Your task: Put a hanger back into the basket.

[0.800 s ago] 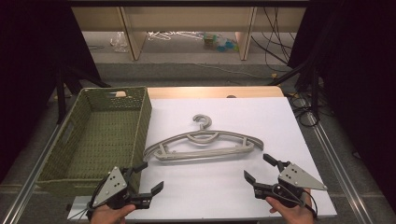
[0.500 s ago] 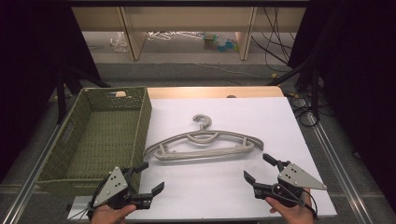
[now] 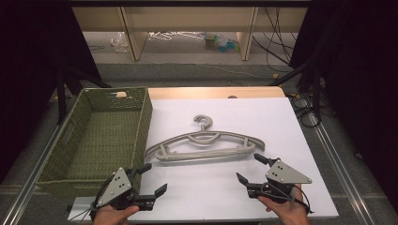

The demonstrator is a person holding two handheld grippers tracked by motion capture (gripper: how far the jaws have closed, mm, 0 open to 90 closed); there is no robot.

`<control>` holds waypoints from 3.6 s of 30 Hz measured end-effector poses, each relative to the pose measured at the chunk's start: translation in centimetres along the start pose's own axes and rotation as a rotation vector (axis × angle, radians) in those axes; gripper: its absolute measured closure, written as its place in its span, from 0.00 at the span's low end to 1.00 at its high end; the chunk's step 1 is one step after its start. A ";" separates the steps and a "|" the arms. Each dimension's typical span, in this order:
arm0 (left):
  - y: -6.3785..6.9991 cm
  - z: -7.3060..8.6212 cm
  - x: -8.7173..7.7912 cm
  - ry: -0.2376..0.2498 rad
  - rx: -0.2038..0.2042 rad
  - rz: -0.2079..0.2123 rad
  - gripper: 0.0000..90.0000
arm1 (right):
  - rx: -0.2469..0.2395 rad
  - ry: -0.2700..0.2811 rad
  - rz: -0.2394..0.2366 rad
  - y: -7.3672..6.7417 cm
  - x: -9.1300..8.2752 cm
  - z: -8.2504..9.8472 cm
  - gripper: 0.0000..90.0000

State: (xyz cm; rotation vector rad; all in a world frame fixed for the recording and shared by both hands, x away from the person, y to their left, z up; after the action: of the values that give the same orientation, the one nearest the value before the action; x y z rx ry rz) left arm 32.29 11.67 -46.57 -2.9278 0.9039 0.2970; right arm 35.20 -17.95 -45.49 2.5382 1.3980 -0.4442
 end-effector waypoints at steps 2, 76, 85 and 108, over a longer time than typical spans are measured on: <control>0.1 -0.1 0.0 0.005 0.004 0.010 0.17 | -0.010 -0.023 0.014 0.5 0.2 0.1 0.21; 0.6 0.0 0.1 -0.004 0.002 0.035 0.18 | -0.243 -0.641 -0.130 13.3 15.7 3.4 0.77; 0.6 0.0 0.1 -0.006 0.002 0.035 0.18 | -0.360 -0.682 -0.175 13.2 15.4 3.2 0.87; 0.4 -0.1 0.0 -0.003 0.004 0.031 0.18 | -0.497 -0.655 -0.205 12.5 13.2 0.1 0.91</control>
State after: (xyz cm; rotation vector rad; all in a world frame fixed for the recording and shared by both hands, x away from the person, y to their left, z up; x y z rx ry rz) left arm 32.07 11.32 -46.49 -2.9112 0.9485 0.3011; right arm 52.46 -14.21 -49.91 1.6512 1.2946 -0.7628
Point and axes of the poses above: each handheld gripper's, and its own axes: x roughly forward along the jaws, z roughly out of its underside, y roughly to its right, the point moved 9 cm from there along x, roughly forward along the jaws, and after that the axes turned 15 degrees about -z, right-handed, at the moved point
